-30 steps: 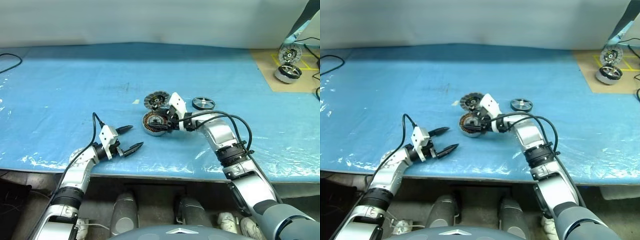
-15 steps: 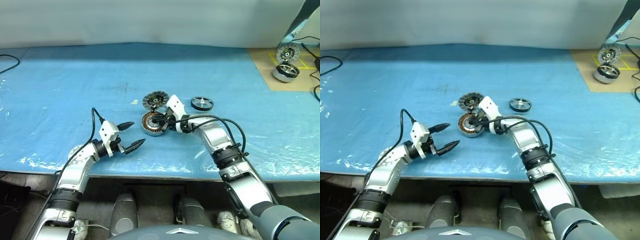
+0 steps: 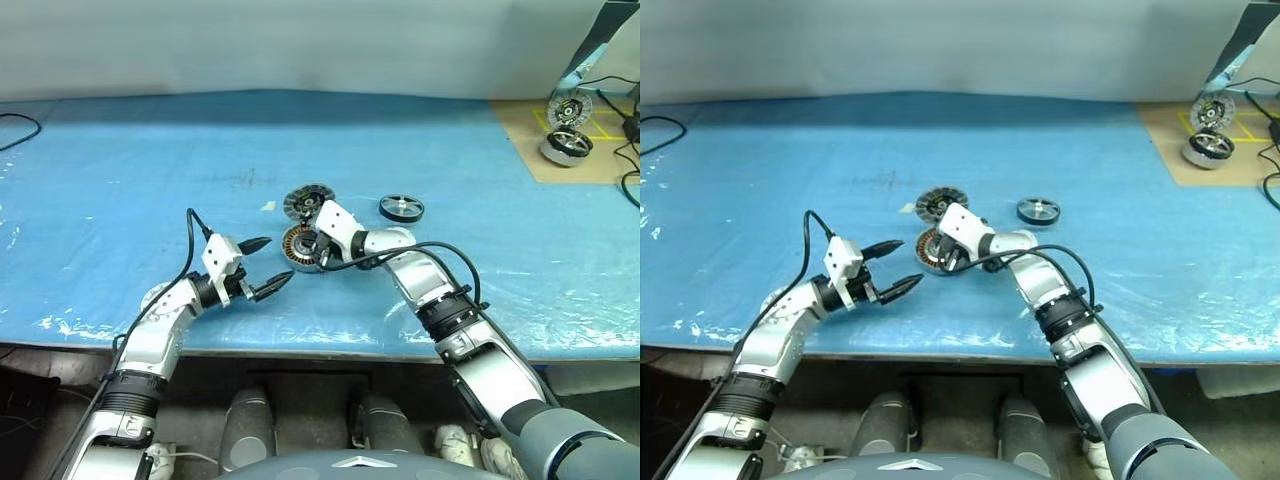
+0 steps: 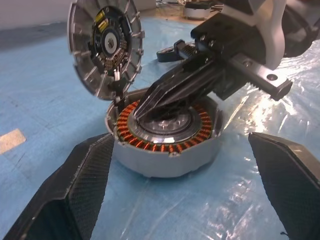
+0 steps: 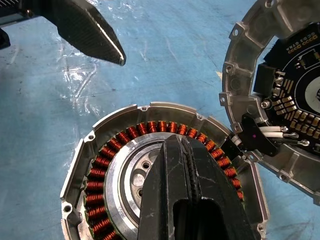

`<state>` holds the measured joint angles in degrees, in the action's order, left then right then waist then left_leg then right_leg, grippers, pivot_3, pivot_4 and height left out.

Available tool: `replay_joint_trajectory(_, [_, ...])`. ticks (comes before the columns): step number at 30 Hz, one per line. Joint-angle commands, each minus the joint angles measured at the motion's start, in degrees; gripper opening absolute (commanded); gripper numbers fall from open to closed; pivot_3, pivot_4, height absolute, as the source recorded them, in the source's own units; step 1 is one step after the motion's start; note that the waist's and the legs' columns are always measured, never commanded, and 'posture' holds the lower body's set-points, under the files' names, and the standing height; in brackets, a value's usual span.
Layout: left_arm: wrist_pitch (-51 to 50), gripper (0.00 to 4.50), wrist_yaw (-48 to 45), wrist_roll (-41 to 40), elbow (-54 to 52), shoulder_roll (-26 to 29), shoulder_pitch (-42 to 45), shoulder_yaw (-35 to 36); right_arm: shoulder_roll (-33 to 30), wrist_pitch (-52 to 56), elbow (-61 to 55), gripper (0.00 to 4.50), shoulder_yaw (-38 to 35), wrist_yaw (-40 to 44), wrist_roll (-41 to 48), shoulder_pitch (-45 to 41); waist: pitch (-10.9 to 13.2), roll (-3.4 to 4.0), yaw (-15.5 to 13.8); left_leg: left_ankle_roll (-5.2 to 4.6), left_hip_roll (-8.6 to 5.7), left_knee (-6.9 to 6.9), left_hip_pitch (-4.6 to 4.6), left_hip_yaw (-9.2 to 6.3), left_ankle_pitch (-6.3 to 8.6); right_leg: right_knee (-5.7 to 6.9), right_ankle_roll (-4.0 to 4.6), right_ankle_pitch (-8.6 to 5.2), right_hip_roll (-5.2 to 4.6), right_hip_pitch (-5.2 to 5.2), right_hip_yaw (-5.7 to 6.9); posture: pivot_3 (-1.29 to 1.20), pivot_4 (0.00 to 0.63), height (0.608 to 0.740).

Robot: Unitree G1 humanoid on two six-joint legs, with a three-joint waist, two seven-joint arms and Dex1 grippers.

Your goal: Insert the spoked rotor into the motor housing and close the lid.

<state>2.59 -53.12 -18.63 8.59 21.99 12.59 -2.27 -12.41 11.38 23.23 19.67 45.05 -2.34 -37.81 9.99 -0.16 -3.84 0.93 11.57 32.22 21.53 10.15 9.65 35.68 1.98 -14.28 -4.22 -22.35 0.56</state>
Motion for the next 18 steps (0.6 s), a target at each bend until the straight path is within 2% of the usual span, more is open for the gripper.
replay_joint_trajectory(1, [-2.7,4.5,1.7,0.0,-4.6,0.0,1.2,-0.3,0.6,5.5,-0.4,0.01,-3.0,3.2,5.0,1.9,0.0,0.01,0.0,-0.07,-0.01,0.0,0.0,0.0,0.04,-0.01,0.0,0.0,0.0,-0.01,-0.02,0.0,0.15,0.74])
replay_joint_trajectory(3, [-4.3,4.5,2.5,-0.1,-6.2,0.0,1.5,-0.6,0.8,7.7,-2.0,0.01,-4.7,4.6,7.6,1.6,0.0,0.0,0.0,-0.06,-0.01,-0.01,0.05,0.01,0.04,-0.01,0.0,0.0,0.0,-0.06,-0.02,0.0,0.15,0.74])
replay_joint_trajectory(8, [-7.2,4.5,3.5,-0.2,-9.6,0.2,1.2,-1.2,0.2,8.9,-2.0,0.01,-4.2,4.9,7.1,2.1,0.0,0.0,0.0,0.09,-0.01,-0.02,0.54,0.01,-0.08,-0.01,0.01,0.01,0.02,-0.54,0.0,0.0,0.15,0.74])
replay_joint_trajectory(12, [-8.0,4.5,3.1,-1.2,-11.4,1.4,-0.1,-0.1,0.1,10.1,-3.5,0.01,-4.0,6.0,7.7,3.4,0.0,0.0,0.0,0.09,-0.01,-0.03,0.57,0.01,-0.07,-0.01,0.01,0.01,0.02,-0.57,0.02,0.0,0.15,0.74])
replay_joint_trajectory(18, [-8.5,4.5,2.9,-2.1,-12.0,2.0,-0.6,0.6,0.7,14.2,-7.8,0.01,-9.0,5.0,12.7,1.7,0.0,0.01,0.0,0.09,-0.01,-0.01,0.56,0.01,-0.07,-0.01,0.01,0.01,0.02,-0.56,0.01,0.0,0.15,0.74])
